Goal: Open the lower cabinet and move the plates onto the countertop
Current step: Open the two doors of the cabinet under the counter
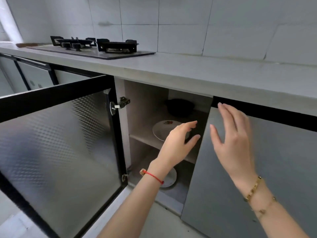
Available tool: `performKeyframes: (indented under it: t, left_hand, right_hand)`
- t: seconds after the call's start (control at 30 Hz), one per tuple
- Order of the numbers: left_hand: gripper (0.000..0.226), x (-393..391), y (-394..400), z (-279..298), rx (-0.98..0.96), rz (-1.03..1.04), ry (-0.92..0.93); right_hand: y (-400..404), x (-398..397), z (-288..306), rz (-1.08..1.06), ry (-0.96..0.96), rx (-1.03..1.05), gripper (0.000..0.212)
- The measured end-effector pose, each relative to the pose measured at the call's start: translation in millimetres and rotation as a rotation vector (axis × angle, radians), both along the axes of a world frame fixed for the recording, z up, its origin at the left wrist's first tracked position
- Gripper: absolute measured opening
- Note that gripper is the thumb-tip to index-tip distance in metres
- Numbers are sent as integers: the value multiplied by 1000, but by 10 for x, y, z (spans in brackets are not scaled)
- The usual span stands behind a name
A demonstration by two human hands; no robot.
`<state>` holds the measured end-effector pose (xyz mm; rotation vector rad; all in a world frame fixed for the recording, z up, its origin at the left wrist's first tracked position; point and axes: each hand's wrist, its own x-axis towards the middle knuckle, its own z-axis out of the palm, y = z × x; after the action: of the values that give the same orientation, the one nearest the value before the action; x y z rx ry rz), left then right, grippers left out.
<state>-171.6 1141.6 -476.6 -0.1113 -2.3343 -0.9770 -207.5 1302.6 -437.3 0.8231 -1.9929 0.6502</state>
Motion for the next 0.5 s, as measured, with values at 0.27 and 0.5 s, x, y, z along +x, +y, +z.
performKeyframes:
  t: [0.27,0.5]
  left_hand:
    - [33,-448,204,204,116,-171,-34]
    - [26,-363,128,218,112,-192,-40]
  right_hand:
    - [59,-80,134,-166,0,118,50]
    - [14,42,129,-206,-12,129,53]
